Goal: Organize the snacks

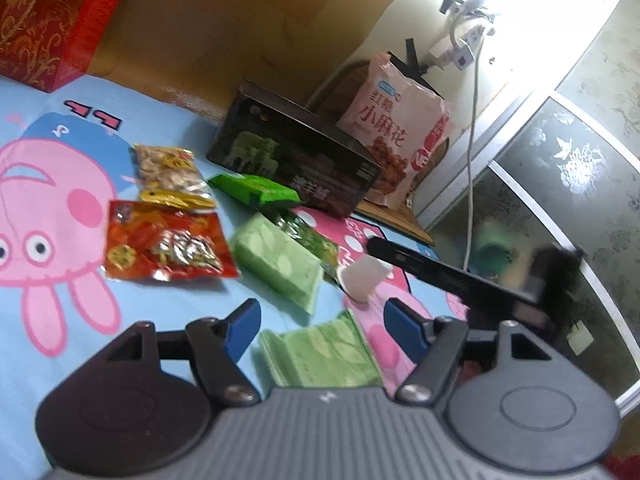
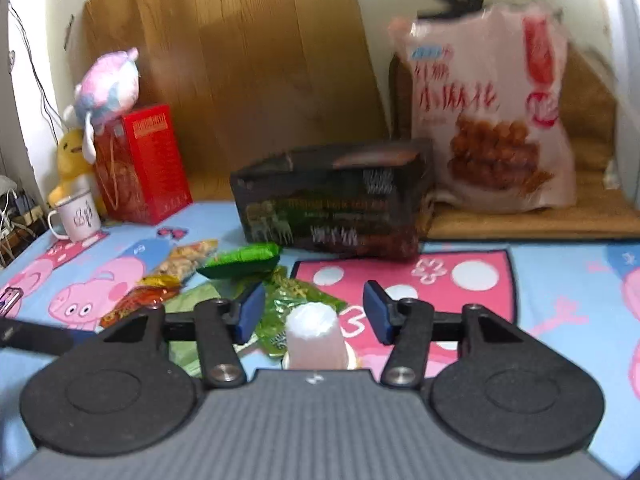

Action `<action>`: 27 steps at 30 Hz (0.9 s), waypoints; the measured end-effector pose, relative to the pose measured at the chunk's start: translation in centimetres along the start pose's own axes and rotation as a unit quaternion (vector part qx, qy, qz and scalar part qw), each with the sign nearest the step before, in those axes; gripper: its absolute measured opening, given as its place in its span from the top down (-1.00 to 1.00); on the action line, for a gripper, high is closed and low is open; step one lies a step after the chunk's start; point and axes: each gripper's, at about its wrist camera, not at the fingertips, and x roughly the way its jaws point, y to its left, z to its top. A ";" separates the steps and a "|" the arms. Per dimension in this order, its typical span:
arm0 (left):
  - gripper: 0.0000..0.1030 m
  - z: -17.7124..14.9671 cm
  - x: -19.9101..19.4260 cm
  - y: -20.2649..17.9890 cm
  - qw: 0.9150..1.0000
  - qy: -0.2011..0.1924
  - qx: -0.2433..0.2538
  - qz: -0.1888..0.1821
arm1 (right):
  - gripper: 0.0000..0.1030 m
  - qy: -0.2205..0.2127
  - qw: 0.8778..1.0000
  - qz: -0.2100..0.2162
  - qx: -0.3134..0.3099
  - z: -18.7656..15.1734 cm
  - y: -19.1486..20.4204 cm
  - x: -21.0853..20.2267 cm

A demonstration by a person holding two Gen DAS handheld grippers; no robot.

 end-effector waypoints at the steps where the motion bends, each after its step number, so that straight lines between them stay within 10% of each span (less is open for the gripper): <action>1: -0.34 -0.1 0.1 -0.1 1.000 0.003 0.001 -0.001 | 0.39 0.013 1.000 0.011 0.012 0.2 -0.6 0.9; 9: -0.34 0.1 0.8 -0.7 1.000 0.012 0.006 -0.011 | 0.40 -0.006 0.995 0.039 0.092 -2.2 -3.2 -3.7; 27: -0.41 1.6 3.4 -4.2 0.998 0.037 0.042 -0.024 | 0.03 0.000 0.999 0.026 0.025 -6.7 -1.5 -8.8</action>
